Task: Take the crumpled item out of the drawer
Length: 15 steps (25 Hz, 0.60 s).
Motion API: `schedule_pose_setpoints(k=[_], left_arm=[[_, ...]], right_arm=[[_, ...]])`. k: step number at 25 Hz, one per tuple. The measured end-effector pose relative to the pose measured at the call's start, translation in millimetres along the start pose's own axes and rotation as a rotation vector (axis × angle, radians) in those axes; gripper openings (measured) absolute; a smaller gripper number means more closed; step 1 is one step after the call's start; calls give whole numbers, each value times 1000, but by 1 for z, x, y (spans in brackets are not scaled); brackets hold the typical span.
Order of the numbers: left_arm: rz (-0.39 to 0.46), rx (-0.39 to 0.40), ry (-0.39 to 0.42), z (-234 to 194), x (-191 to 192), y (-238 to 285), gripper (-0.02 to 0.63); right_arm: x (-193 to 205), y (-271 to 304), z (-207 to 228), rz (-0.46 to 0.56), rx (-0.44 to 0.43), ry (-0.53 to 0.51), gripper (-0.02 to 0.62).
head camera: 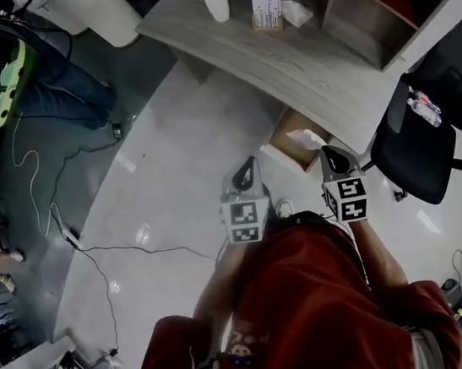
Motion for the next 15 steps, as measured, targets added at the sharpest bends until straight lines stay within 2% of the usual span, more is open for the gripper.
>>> schedule_pose_setpoints(k=[6,15], left_arm=[[19,-13,0,0,-2,-7,-3],[35,-38,-10,-4,-4,-19,-3]], right_arm=[[3,-4,5,17,16,38,0],[-3,-6,7,32,20,33,0]])
Point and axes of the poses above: the fingertips, and each gripper's own axes: y forward along the fingers, z to its right, x out of its underside, the point moved 3 cm from there along -y, backward along the fingers, and after that the axes turned 11 degrees about x, right-handed, at the moved point
